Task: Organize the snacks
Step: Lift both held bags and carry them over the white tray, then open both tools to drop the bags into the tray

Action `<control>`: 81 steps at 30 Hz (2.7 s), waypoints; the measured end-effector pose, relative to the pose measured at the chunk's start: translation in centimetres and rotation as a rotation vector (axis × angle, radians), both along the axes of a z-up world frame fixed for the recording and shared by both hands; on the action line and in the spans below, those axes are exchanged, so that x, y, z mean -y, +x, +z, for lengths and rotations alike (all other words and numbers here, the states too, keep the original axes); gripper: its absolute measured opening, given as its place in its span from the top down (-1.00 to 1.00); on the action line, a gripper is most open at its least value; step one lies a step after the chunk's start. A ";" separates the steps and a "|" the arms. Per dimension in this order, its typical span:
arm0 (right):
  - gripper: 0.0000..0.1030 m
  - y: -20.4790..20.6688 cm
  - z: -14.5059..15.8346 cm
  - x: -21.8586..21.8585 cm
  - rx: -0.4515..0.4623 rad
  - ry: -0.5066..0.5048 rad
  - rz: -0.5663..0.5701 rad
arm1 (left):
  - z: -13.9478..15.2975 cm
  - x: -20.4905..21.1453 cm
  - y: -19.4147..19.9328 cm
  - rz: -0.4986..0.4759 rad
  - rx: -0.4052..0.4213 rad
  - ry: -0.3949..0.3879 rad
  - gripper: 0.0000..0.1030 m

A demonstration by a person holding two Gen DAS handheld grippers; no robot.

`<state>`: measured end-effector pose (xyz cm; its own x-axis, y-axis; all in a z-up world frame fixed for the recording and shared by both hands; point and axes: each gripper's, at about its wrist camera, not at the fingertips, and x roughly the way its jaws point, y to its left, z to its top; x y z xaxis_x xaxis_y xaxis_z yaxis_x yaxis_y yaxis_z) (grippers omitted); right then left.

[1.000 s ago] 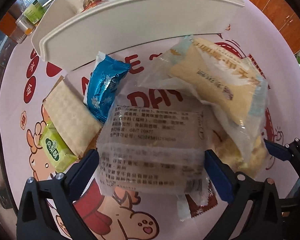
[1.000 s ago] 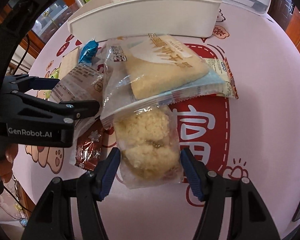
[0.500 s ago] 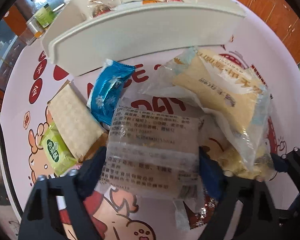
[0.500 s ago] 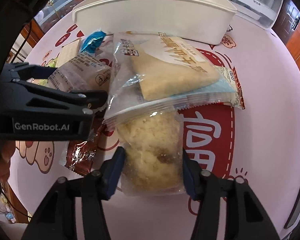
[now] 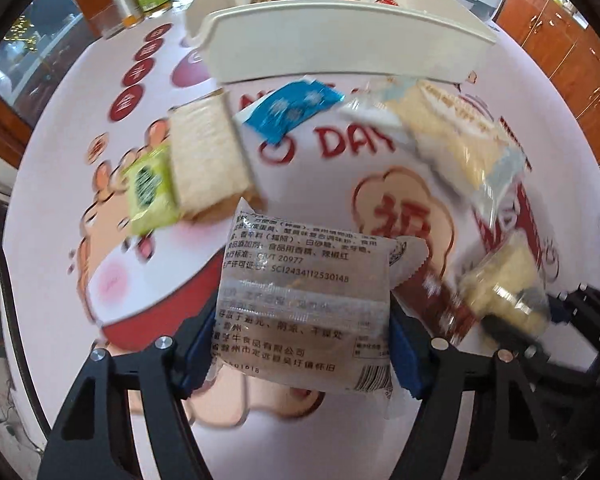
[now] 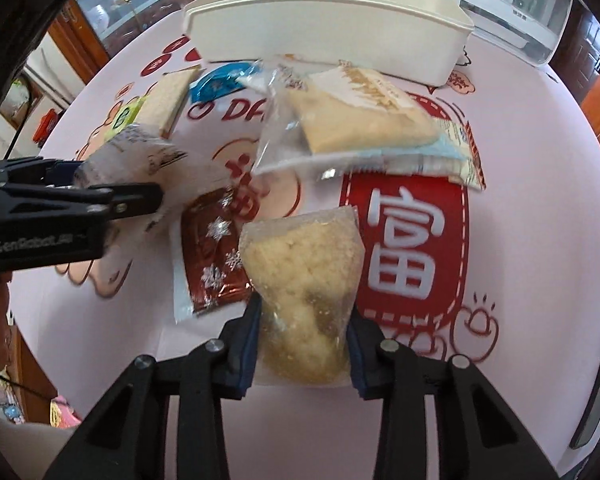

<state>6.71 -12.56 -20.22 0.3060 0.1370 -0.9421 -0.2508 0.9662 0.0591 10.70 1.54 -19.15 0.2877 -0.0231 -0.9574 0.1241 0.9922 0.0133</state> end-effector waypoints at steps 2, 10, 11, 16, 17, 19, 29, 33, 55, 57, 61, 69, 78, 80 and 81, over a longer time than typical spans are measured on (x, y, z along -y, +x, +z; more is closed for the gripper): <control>0.28 -0.6 0.0 0.2 -0.009 0.007 0.000 | 0.3 -0.5 -1.6 0.007 0.007 0.022 -0.40; 0.29 -2.0 1.4 0.6 -0.008 0.029 0.023 | 2.4 -1.9 -4.7 0.044 0.057 0.047 -0.40; 0.29 -2.0 1.8 0.5 -0.003 0.033 0.027 | 3.0 -1.9 -4.4 0.049 0.076 0.048 -0.40; 0.29 -1.6 5.9 0.5 0.069 0.066 0.052 | 7.8 -2.7 -2.9 0.079 0.158 0.004 -0.41; 0.29 -1.3 6.8 0.6 0.087 0.071 0.056 | 9.4 -2.8 -2.4 0.079 0.192 0.009 -0.41; 0.29 -0.4 9.0 0.6 0.128 0.083 0.055 | 12.0 -2.7 -1.4 0.072 0.250 0.030 -0.42; 0.29 4.6 21.3 2.2 0.308 0.092 0.014 | 24.3 -2.8 4.5 -0.009 0.424 0.095 -0.43; 0.29 7.1 27.3 2.1 0.408 0.076 0.003 | 28.6 -2.2 7.1 -0.035 0.477 0.106 -0.44; 0.28 25.8 29.0 -0.6 0.399 0.074 -0.183 | 23.6 -0.6 25.0 -0.058 0.357 -0.036 -0.45; 0.28 27.6 27.1 -0.6 0.359 0.062 -0.204 | 21.5 -0.3 26.5 -0.053 0.321 -0.049 -0.45; 0.28 30.1 23.8 -0.4 0.290 0.051 -0.238 | 18.5 -0.1 28.5 -0.033 0.267 -0.082 -0.45; 0.10 31.8 19.7 1.1 0.179 0.117 -0.284 | 16.6 0.6 29.3 -0.065 0.238 -0.155 -0.85; -0.11 30.8 19.3 1.6 0.181 0.163 -0.298 | 18.0 0.2 27.8 -0.017 0.295 -0.153 -0.86; -0.11 30.3 19.5 1.4 0.184 0.162 -0.288 | 18.5 0.1 27.2 -0.016 0.311 -0.157 -0.86; -0.11 30.0 19.6 1.3 0.183 0.167 -0.286 | 18.8 0.1 26.9 -0.017 0.318 -0.155 -0.86</control>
